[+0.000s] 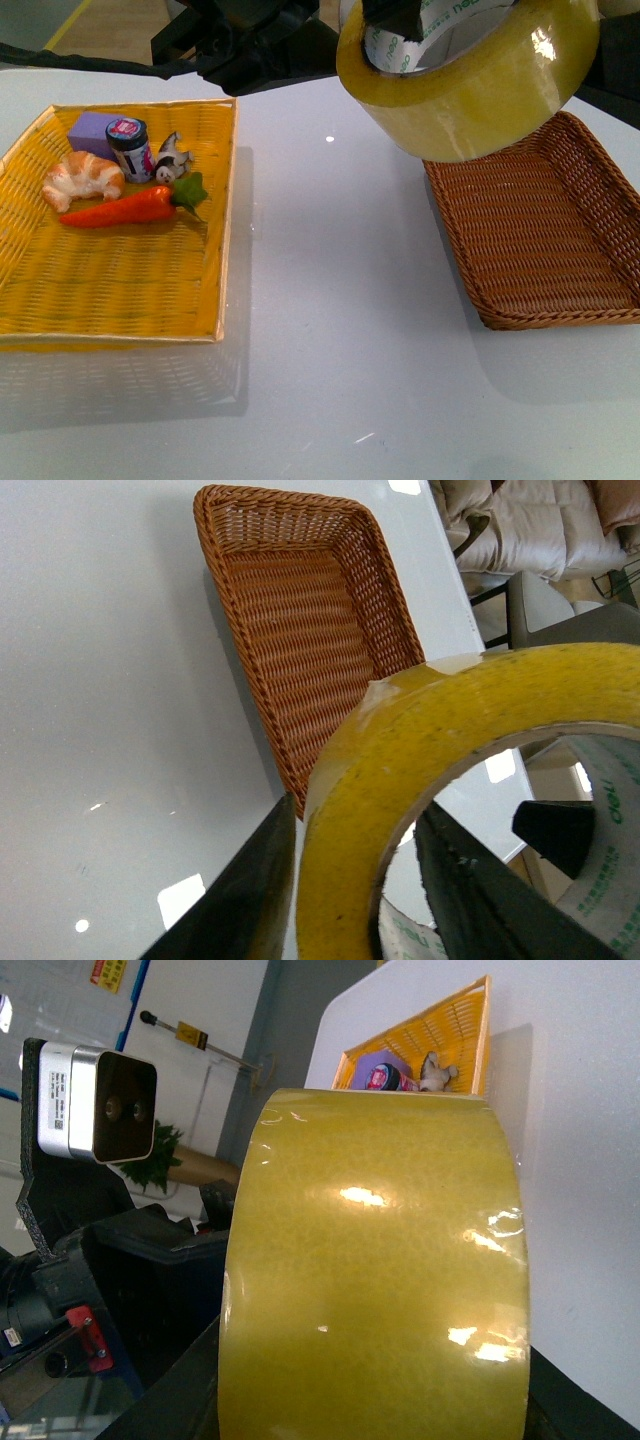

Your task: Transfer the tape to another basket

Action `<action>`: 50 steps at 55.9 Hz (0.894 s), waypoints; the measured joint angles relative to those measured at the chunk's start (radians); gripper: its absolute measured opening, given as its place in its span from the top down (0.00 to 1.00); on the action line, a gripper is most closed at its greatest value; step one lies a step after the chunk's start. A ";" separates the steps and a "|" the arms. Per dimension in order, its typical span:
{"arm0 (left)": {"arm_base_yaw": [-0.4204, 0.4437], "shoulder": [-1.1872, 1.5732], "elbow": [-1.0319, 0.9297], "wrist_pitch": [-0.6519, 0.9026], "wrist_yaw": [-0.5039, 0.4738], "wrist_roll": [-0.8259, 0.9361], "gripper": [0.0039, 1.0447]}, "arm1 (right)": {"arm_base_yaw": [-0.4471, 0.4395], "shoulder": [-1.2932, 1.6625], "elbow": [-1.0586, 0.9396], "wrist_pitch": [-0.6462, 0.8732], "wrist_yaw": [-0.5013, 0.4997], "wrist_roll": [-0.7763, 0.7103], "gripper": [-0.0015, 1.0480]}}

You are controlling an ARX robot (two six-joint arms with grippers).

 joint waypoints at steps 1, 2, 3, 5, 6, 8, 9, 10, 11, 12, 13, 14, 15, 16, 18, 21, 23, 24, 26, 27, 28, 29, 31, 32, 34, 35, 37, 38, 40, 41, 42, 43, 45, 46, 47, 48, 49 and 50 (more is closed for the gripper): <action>0.000 -0.002 0.000 0.002 0.000 0.000 0.51 | 0.000 0.000 0.000 0.003 0.000 0.001 0.56; 0.000 -0.002 -0.001 0.003 0.000 -0.002 0.48 | -0.002 0.000 0.000 0.005 0.000 0.002 0.56; 0.000 -0.005 -0.002 0.006 0.000 -0.004 0.44 | -0.002 0.000 0.000 0.006 0.000 0.005 0.56; 0.000 -0.013 -0.010 0.012 -0.002 -0.007 0.36 | -0.005 0.000 0.000 0.010 0.000 0.007 0.56; 0.001 -0.018 -0.013 0.013 -0.003 -0.008 0.32 | -0.006 0.000 -0.001 0.012 0.001 0.010 0.56; 0.002 -0.030 -0.023 0.020 -0.010 -0.007 0.26 | -0.012 0.000 -0.003 0.018 0.003 0.012 0.56; 0.003 -0.042 -0.032 0.027 -0.019 -0.006 0.21 | -0.018 0.002 -0.003 0.021 0.007 0.013 0.56; 0.003 -0.051 -0.038 0.032 -0.029 -0.002 0.17 | -0.024 0.005 -0.005 0.024 0.010 0.013 0.56; 0.004 -0.062 -0.046 0.038 -0.040 0.005 0.14 | -0.028 0.006 -0.005 0.026 0.011 0.013 0.56; 0.006 -0.073 -0.055 0.045 -0.048 0.010 0.10 | -0.035 0.011 -0.005 0.031 0.014 0.013 0.56; 0.010 -0.086 -0.064 0.053 -0.051 0.014 0.07 | -0.042 0.014 -0.006 0.037 0.018 0.014 0.56; 0.011 -0.093 -0.069 0.057 -0.055 0.019 0.07 | -0.044 0.016 -0.006 0.039 0.019 0.014 0.56; 0.016 -0.107 -0.080 0.065 -0.058 0.024 0.07 | -0.053 0.022 -0.007 0.045 0.023 0.015 0.56; 0.019 -0.114 -0.085 0.070 -0.060 0.025 0.07 | -0.057 0.025 -0.007 0.049 0.024 0.016 0.56; 0.027 -0.135 -0.100 0.084 -0.066 0.031 0.09 | -0.072 0.035 -0.009 0.062 0.028 0.017 0.56; 0.040 -0.164 -0.121 0.102 -0.071 0.035 0.09 | -0.093 0.053 -0.009 0.080 0.035 0.017 0.56; 0.051 -0.185 -0.137 0.115 -0.073 0.035 0.08 | -0.110 0.068 -0.009 0.093 0.039 0.017 0.56; 0.058 -0.199 -0.147 0.121 -0.073 0.035 0.08 | -0.121 0.079 -0.009 0.101 0.042 0.017 0.56; 0.070 -0.219 -0.161 0.130 -0.074 0.035 0.08 | -0.138 0.097 -0.009 0.114 0.045 0.017 0.56; 0.079 -0.232 -0.171 0.137 -0.074 0.035 0.08 | -0.148 0.111 -0.009 0.124 0.047 0.018 0.56; 0.083 -0.238 -0.176 0.140 -0.074 0.034 0.08 | -0.154 0.118 -0.009 0.129 0.050 0.019 0.56; 0.091 -0.250 -0.185 0.145 -0.075 0.034 0.08 | -0.164 0.134 -0.009 0.140 0.053 0.022 0.56; 0.102 -0.268 -0.197 0.151 -0.077 0.036 0.08 | -0.179 0.158 -0.008 0.156 0.056 0.026 0.56; 0.106 -0.274 -0.202 0.155 -0.076 0.035 0.08 | -0.183 0.166 -0.008 0.161 0.057 0.029 0.56; 0.122 -0.294 -0.219 0.172 -0.071 0.034 0.08 | -0.201 0.202 -0.003 0.185 0.063 0.040 0.56; 0.134 -0.309 -0.231 0.183 -0.069 0.034 0.08 | -0.213 0.230 0.002 0.203 0.069 0.046 0.56; 0.143 -0.327 -0.252 0.211 -0.101 0.054 0.09 | -0.228 0.272 0.015 0.224 0.081 0.061 0.56; 0.139 -0.337 -0.275 0.265 -0.181 0.088 0.12 | -0.232 0.286 0.021 0.230 0.086 0.063 0.56; 0.145 -0.369 -0.351 0.424 -0.391 0.201 0.21 | -0.247 0.332 0.042 0.256 0.096 0.078 0.56; 0.157 -0.397 -0.400 0.495 -0.484 0.271 0.26 | -0.254 0.359 0.055 0.271 0.101 0.092 0.56; 0.170 -0.420 -0.434 0.531 -0.537 0.316 0.29 | -0.259 0.377 0.064 0.279 0.106 0.096 0.56; 0.177 -0.433 -0.449 0.544 -0.556 0.336 0.31 | -0.261 0.385 0.069 0.283 0.108 0.103 0.56; 0.200 -0.469 -0.493 0.570 -0.587 0.382 0.36 | -0.267 0.411 0.084 0.295 0.116 0.115 0.56; 0.217 -0.493 -0.519 0.581 -0.598 0.415 0.40 | -0.272 0.430 0.093 0.303 0.122 0.119 0.56; 0.232 -0.515 -0.542 0.589 -0.600 0.437 0.43 | -0.277 0.447 0.102 0.308 0.130 0.129 0.56; 0.238 -0.525 -0.553 0.592 -0.600 0.446 0.45 | -0.280 0.455 0.106 0.310 0.134 0.133 0.56; 0.251 -0.544 -0.574 0.597 -0.599 0.462 0.48 | -0.285 0.472 0.116 0.314 0.143 0.141 0.56; 0.261 -0.562 -0.594 0.602 -0.592 0.476 0.51 | -0.289 0.488 0.125 0.318 0.153 0.145 0.56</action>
